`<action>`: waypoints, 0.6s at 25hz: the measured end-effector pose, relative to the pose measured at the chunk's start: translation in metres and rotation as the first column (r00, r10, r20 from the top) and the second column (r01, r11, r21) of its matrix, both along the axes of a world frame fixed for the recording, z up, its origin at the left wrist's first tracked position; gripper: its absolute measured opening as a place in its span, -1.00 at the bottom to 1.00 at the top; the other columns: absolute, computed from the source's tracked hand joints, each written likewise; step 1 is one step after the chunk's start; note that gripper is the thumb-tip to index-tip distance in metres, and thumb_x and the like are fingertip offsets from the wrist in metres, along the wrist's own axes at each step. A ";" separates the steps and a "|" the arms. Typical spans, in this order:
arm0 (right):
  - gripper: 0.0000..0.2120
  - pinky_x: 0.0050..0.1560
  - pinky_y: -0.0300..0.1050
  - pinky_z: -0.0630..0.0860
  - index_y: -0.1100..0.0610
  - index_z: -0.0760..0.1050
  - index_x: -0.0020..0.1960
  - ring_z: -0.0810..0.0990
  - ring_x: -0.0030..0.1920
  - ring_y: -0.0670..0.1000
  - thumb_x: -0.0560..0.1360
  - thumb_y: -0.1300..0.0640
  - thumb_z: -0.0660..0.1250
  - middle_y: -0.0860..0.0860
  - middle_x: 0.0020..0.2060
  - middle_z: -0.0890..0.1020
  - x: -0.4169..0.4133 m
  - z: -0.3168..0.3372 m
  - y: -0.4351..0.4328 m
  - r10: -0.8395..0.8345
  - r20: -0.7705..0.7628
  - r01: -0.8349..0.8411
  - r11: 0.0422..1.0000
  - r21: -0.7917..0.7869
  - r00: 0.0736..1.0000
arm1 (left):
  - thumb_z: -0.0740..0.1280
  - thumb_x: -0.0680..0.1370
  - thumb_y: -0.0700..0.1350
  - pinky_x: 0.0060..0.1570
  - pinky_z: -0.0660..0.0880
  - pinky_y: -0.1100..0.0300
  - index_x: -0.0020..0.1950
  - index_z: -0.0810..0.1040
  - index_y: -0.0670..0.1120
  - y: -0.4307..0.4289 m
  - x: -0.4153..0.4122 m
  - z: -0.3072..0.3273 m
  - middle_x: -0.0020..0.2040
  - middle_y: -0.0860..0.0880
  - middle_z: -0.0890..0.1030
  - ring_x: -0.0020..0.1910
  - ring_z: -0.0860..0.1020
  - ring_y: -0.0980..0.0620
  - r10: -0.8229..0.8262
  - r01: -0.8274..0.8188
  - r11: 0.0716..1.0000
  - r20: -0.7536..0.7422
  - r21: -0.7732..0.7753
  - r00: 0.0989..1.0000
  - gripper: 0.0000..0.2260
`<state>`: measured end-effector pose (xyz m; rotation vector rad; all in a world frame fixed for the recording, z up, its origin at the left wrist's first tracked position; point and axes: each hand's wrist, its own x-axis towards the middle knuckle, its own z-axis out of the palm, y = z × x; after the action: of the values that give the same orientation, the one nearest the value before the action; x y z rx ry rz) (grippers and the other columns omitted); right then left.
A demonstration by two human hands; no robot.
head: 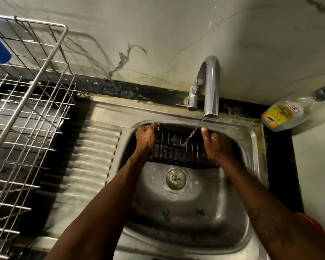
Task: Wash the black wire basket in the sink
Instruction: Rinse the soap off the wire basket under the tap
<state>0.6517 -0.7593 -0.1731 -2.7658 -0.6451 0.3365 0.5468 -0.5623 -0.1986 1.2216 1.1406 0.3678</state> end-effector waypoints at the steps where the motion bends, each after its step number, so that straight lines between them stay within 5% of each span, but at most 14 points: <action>1: -0.27 -0.16 -0.11 0.46 0.18 0.61 -0.30 0.63 -0.26 0.15 0.71 -0.18 -0.11 0.16 -0.32 0.66 0.002 -0.003 -0.008 -0.029 0.033 0.028 1.000 0.012 0.999 | 0.45 0.51 -0.13 -0.23 0.51 0.11 -0.27 0.54 -0.14 -0.001 0.001 -0.001 -0.30 -0.09 0.55 -0.31 0.50 0.01 0.007 -0.006 0.999 0.017 -0.036 1.000 -0.81; 4: -0.30 -0.12 -0.03 0.53 0.10 0.55 -0.34 0.63 -0.32 0.12 0.70 -0.18 -0.15 0.07 -0.40 0.63 -0.012 -0.008 0.020 0.009 0.086 -0.014 0.998 0.059 0.996 | 0.42 0.52 -0.11 -0.25 0.43 0.08 -0.31 0.53 -0.13 -0.002 0.007 -0.008 -0.37 -0.08 0.51 -0.35 0.45 -0.01 0.015 -0.016 1.000 -0.036 -0.021 0.999 -0.77; 6: -0.41 0.00 0.02 0.51 0.02 0.56 -0.17 0.65 -0.22 0.06 0.70 -0.17 -0.13 0.00 -0.28 0.67 -0.040 -0.002 0.060 0.127 0.128 -0.136 0.988 0.069 0.984 | 0.36 0.56 -0.08 -0.24 0.46 0.07 -0.28 0.59 -0.17 -0.006 0.009 -0.014 -0.36 -0.12 0.58 -0.35 0.51 -0.03 -0.112 0.129 0.987 -0.161 0.101 0.981 -0.75; 8: -0.53 0.19 0.13 0.42 -0.04 0.52 -0.01 0.62 -0.01 0.08 0.67 -0.21 -0.10 -0.03 -0.09 0.68 -0.062 0.002 0.083 0.209 0.126 -0.219 0.973 0.074 0.970 | 0.27 0.62 -0.04 -0.09 0.55 0.07 0.00 0.65 -0.18 -0.006 0.001 -0.023 -0.09 -0.15 0.69 -0.15 0.64 -0.05 -0.236 0.264 0.957 -0.205 0.123 0.950 -0.75; 10: -0.55 0.21 0.10 0.41 -0.03 0.51 0.03 0.60 0.02 0.07 0.66 -0.27 -0.05 -0.03 -0.06 0.67 -0.060 0.002 0.076 0.301 0.091 -0.310 0.946 0.096 0.949 | 0.23 0.63 -0.01 0.03 0.58 0.04 0.18 0.60 -0.17 -0.005 -0.011 -0.023 0.09 -0.17 0.66 0.03 0.64 -0.09 -0.195 0.196 0.981 -0.119 -0.006 0.974 -0.71; 13: -0.35 -0.07 -0.08 0.51 0.05 0.54 -0.25 0.60 -0.32 0.01 0.65 -0.34 -0.08 -0.02 -0.38 0.61 -0.029 -0.009 0.021 0.187 0.082 -0.191 0.980 0.048 0.979 | 0.37 0.57 -0.10 -0.30 0.49 0.12 -0.22 0.61 -0.16 0.007 -0.015 -0.030 -0.43 -0.04 0.59 -0.44 0.55 0.05 -0.053 0.052 0.999 -0.085 -0.005 0.995 -0.80; 15: -0.27 -0.26 -0.12 0.42 0.11 0.46 -0.42 0.52 -0.45 0.05 0.67 -0.28 -0.12 0.02 -0.50 0.53 -0.012 -0.013 -0.002 0.039 0.078 -0.036 0.999 -0.036 0.996 | 0.42 0.53 -0.10 -0.40 0.36 0.22 -0.28 0.54 -0.11 0.002 -0.013 -0.027 -0.53 0.07 0.44 -0.55 0.38 0.16 -0.017 0.015 0.998 -0.047 -0.059 0.999 -0.79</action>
<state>0.6400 -0.7612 -0.1860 -2.8152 -0.7175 0.2507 0.5333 -0.5605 -0.2254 1.1931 1.1738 0.2928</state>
